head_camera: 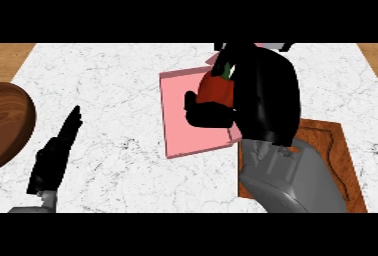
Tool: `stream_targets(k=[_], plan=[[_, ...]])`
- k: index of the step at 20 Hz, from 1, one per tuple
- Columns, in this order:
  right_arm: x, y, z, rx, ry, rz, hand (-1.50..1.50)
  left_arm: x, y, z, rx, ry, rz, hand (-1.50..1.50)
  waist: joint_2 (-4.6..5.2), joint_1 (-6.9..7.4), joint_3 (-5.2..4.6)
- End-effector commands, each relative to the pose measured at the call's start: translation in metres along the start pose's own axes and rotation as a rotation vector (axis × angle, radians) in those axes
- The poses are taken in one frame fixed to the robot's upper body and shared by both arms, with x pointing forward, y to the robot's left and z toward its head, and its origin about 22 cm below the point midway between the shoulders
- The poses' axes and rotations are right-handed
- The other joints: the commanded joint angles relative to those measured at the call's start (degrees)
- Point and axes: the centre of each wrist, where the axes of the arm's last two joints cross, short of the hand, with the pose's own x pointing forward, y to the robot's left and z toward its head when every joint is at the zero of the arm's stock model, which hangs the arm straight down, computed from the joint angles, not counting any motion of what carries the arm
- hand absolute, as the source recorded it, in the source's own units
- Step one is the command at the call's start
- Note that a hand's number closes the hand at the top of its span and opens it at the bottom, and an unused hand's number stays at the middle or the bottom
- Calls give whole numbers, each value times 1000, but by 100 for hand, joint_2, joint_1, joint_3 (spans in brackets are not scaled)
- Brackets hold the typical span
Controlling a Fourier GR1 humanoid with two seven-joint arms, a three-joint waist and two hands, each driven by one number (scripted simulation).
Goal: Pick the bell pepper from the cutting board and place it in the cardboard box
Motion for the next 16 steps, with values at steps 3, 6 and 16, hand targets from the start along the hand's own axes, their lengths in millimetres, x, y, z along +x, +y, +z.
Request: stream_targets(k=[3,6,16], plan=[[12,43,-46,68,110,-1,150,3,-6,-12,18,-17,-22,0,23,34,1],[15,74,-50,106,132,16,150,15,-20,-5,-17,-28,-4,0,22,102,2],[-30,130,-90,157,292,-19,-150,4,-7,-8,-14,-22,11,0,37,111,4]])
